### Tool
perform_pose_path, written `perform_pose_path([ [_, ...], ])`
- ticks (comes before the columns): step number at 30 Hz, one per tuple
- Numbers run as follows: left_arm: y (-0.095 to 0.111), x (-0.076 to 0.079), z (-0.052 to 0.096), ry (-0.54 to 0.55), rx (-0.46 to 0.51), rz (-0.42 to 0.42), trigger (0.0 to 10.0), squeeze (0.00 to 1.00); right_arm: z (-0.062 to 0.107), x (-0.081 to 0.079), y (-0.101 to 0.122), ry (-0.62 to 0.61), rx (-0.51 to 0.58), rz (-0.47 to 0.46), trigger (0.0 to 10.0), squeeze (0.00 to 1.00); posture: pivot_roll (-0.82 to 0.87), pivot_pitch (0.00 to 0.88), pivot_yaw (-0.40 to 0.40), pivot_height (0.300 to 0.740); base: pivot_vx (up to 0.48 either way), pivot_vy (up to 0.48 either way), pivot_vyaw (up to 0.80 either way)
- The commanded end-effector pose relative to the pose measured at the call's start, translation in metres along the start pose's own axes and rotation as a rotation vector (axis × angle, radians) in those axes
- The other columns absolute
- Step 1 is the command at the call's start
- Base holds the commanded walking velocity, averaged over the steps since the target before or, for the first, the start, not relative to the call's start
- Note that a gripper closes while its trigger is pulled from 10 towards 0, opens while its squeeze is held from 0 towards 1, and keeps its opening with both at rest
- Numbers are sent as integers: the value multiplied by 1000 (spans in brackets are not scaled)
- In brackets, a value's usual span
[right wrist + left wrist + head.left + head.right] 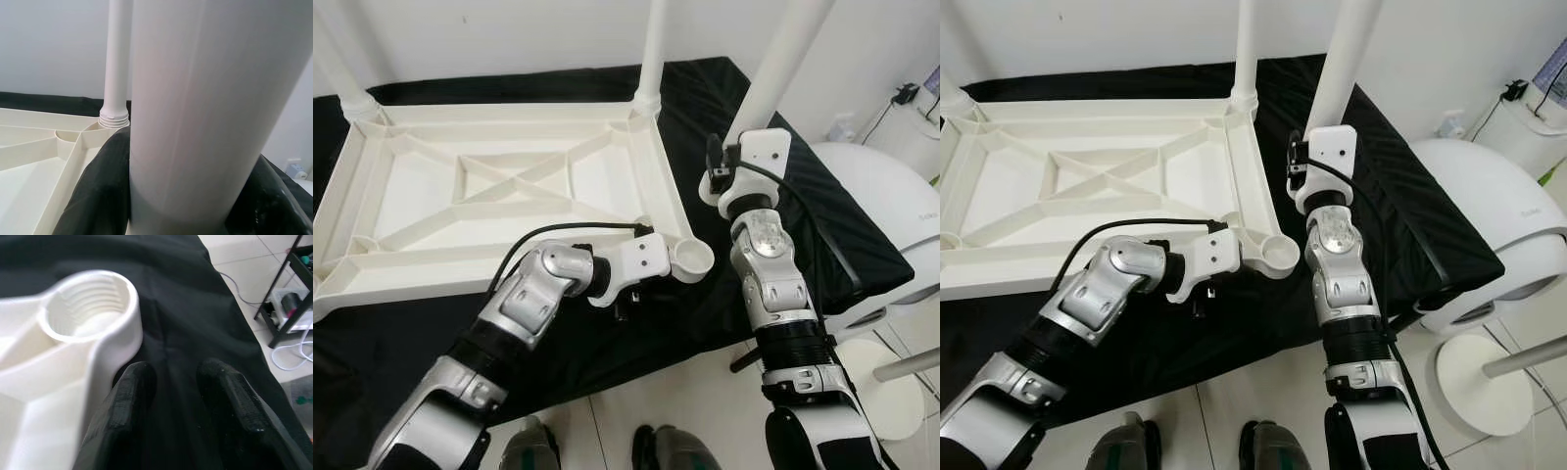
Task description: Building children table
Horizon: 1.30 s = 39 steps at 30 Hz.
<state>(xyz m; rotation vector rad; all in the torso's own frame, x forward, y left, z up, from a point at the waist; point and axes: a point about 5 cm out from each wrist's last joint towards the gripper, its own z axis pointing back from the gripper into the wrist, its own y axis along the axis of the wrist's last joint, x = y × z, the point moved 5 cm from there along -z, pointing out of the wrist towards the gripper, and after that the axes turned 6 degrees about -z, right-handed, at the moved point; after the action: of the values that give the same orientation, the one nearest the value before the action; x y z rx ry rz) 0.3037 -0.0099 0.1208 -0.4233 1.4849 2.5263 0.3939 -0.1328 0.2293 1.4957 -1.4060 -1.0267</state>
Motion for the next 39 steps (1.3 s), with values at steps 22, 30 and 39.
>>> perform_pose_path([
  [22, -6, -63, 23, 426, -85, -26, 10000, 0, 1, 7, 6, -21, 22, 26, 10000, 0, 6, 103, -60, 740, 0, 0, 0],
  [30, -23, -50, 17, 375, -151, -59, 10000, 0, 1, 9, 6, -28, 20, 25, 10000, 0, 2, 109, -64, 740, 0, 0, 0],
  [39, -27, -60, 21, 424, -177, -45, 9961, 0, 0, 8, 8, -27, 25, 21, 10000, 0, -1, 112, -65, 740, 0, 0, 0],
])
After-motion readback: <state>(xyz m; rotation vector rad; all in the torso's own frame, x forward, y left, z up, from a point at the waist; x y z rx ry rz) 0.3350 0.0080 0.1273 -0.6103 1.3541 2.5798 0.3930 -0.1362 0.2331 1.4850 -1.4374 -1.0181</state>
